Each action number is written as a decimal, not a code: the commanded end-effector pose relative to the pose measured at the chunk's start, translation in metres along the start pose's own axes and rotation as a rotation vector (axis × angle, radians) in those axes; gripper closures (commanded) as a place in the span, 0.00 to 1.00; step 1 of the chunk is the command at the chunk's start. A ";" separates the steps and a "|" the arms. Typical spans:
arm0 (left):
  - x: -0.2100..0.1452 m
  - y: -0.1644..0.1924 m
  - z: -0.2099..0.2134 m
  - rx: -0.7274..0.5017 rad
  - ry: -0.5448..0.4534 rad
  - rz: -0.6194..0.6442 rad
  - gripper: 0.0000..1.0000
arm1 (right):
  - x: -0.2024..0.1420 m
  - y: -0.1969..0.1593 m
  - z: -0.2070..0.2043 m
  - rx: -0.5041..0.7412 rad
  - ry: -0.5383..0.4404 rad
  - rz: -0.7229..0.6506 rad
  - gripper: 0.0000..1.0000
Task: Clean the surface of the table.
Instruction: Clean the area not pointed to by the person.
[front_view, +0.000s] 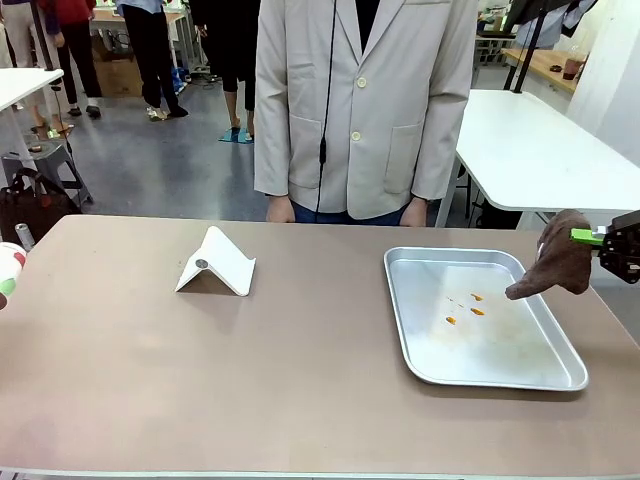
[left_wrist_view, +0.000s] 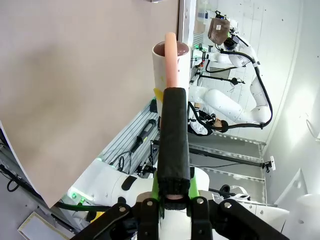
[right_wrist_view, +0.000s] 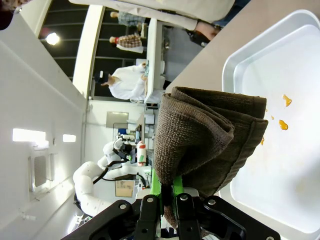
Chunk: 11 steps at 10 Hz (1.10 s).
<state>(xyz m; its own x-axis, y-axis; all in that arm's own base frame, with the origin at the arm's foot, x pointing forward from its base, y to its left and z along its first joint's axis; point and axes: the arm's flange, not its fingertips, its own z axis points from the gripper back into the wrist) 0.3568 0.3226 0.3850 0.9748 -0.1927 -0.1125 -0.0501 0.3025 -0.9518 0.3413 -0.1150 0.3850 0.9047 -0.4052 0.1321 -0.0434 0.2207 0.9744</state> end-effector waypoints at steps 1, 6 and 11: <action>-0.003 -0.006 0.001 0.000 -0.003 0.007 0.97 | -0.001 0.003 0.001 0.014 0.006 0.001 1.00; -0.003 -0.006 0.001 0.000 -0.003 0.007 0.97 | -0.005 0.025 -0.005 -0.123 0.114 0.114 0.90; -0.003 -0.006 0.001 0.000 -0.003 0.007 0.97 | 0.014 0.066 -0.068 -0.724 0.209 0.233 0.90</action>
<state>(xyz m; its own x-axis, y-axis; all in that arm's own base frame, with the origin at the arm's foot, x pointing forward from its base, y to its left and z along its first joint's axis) 0.3574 0.3225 0.3842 0.9749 -0.1915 -0.1132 -0.0505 0.3050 -0.9510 0.3711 -0.0605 0.4379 0.9556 -0.1361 0.2612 -0.0673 0.7625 0.6435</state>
